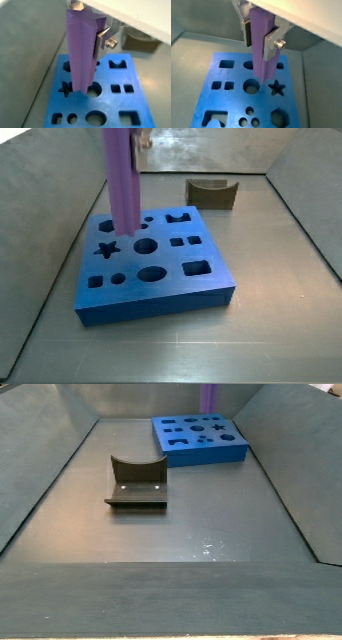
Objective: Pick up the star object. Move up. Move to above the board. Insert the star object.
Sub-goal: Insert the star object.
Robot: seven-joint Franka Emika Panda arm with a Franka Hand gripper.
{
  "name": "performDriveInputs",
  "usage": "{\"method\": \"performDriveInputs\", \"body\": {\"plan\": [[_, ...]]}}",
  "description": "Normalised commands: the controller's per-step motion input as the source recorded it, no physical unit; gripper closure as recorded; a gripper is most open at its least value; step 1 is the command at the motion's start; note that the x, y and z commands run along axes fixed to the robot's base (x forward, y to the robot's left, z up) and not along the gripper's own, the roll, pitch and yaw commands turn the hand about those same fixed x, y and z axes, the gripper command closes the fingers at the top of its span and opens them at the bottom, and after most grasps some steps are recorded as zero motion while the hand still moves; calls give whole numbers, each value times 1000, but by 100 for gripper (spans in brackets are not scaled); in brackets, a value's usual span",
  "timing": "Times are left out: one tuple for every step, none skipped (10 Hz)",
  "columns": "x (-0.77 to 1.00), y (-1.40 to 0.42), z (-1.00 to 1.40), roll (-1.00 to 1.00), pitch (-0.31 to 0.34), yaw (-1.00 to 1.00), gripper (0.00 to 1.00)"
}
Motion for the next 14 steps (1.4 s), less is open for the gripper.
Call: {"method": "performDriveInputs", "body": {"plan": [[66, 0, -6, -31, -19, -71, 100], [0, 0, -17, 29, 0, 0, 100], [-523, 0, -283, 111, 0, -323, 100], [-626, 0, -411, 24, 0, -349, 100], [-134, 0, 0, 0, 0, -11, 100], [34, 0, 0, 0, 0, 0, 100], [149, -60, -197, 21, 0, -520, 100], [197, -106, -223, 41, 0, -771, 100], [151, 0, 0, 0, 0, -9, 100], [0, 23, -14, 0, 0, 0, 100], [-394, 20, -431, 103, 0, 0, 100], [-583, 0, -540, 13, -31, -14, 100], [-123, 0, -43, -74, -43, 0, 100], [0, 0, -57, 0, 0, 0, 100]]}}
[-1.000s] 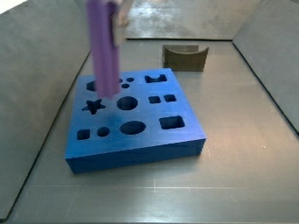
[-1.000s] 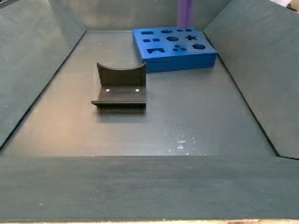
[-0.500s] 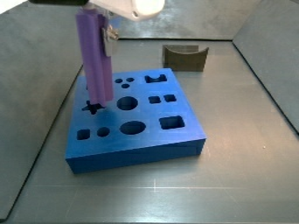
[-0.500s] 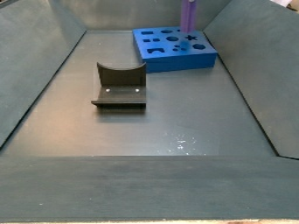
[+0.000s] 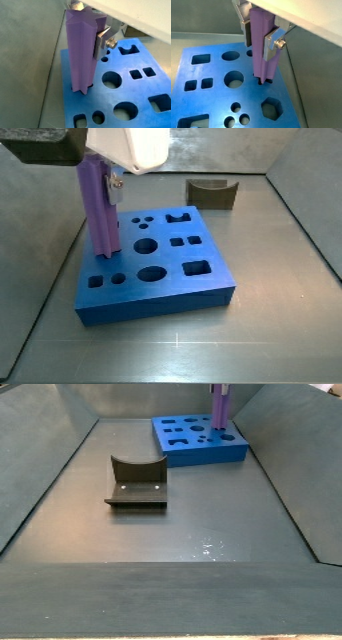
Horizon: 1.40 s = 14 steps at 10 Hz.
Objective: Pick up the star object. Move up. Move to above the board. Insert the star object.
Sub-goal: Insert the star object.
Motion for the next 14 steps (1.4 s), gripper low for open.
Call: {"method": "performDriveInputs", "body": {"plan": [[274, -109, -106, 0, 0, -529, 100], [209, -66, -137, 0, 0, -817, 100], [391, 0, 0, 0, 0, -317, 100], [57, 0, 0, 0, 0, -46, 100], [-151, 131, -134, 56, 3, -137, 100], [-351, 186, -183, 81, 3, -629, 100], [-334, 23, -234, 17, 13, -823, 100], [186, 9, 9, 0, 0, 0, 100], [0, 0, -80, 0, 0, 0, 100], [266, -129, -166, 51, 0, -540, 100], [369, -66, -49, 0, 0, -540, 100], [26, 0, 0, 0, 0, 0, 100], [40, 0, 0, 0, 0, 0, 100], [11, -14, -9, 0, 0, -6, 100]]}}
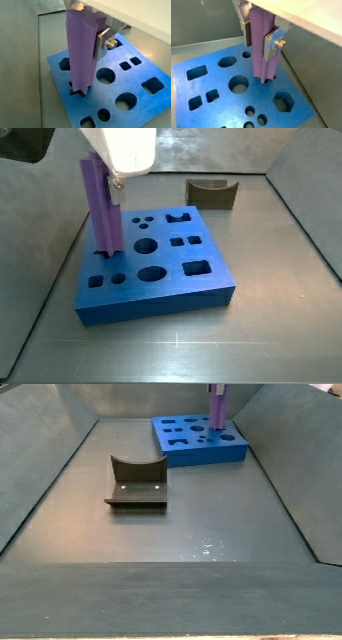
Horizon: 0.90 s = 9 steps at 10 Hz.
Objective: Pick up the star object. Move up. Move to above the board. Insert the star object.
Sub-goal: Insert the star object.
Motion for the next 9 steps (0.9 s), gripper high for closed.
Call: {"method": "performDriveInputs", "body": {"plan": [[-194, -89, -249, 4, 0, -643, 100], [-183, -60, -277, 0, 0, -794, 100], [0, 0, 0, 0, 0, 11, 100], [0, 0, 0, 4, 0, 0, 100], [0, 0, -226, -70, -36, -26, 100], [180, 31, -500, -100, -107, -131, 100], [146, 157, -414, -7, -33, -43, 100], [0, 86, -174, 0, 0, 0, 100], [0, 0, 0, 7, 0, 0, 100]]}}
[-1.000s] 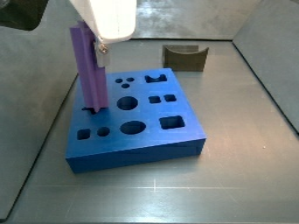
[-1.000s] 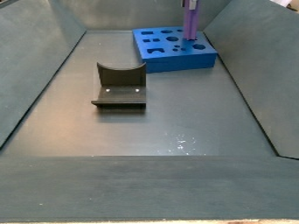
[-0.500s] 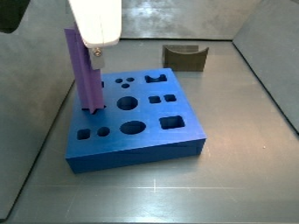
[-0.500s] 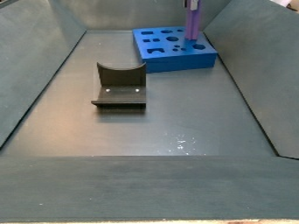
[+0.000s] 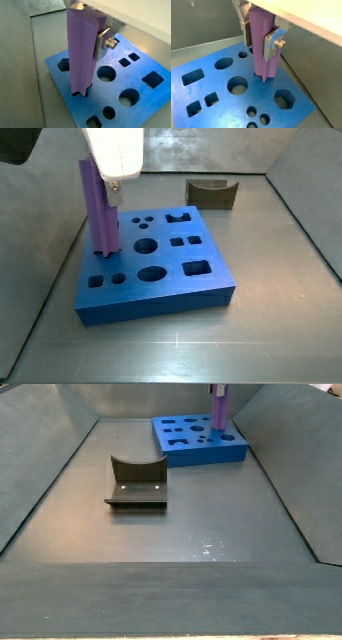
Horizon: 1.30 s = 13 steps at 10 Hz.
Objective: Pick up the star object. Move up. Move to above the board. Insert the star object.
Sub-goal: Insert the star object.
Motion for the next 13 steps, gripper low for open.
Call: {"method": "performDriveInputs", "body": {"plan": [[434, 46, -277, 24, 36, 46, 100], [317, 89, -360, 0, 0, 166, 100], [0, 0, -469, -83, -74, 354, 100], [0, -129, -534, -54, -76, 800, 100], [0, -109, -397, -103, -87, 837, 100], [-117, -149, -169, -66, -111, 200, 100], [-26, 0, 0, 0, -40, 9, 100], [-137, 23, -49, -133, -184, -3, 100], [480, 286, 151, -183, -110, -583, 100], [763, 254, 103, -256, -40, -434, 100], [611, 383, 69, -231, 0, -297, 100], [0, 37, 0, -53, 0, 0, 100], [-14, -29, -106, 36, -54, 0, 100]]}}
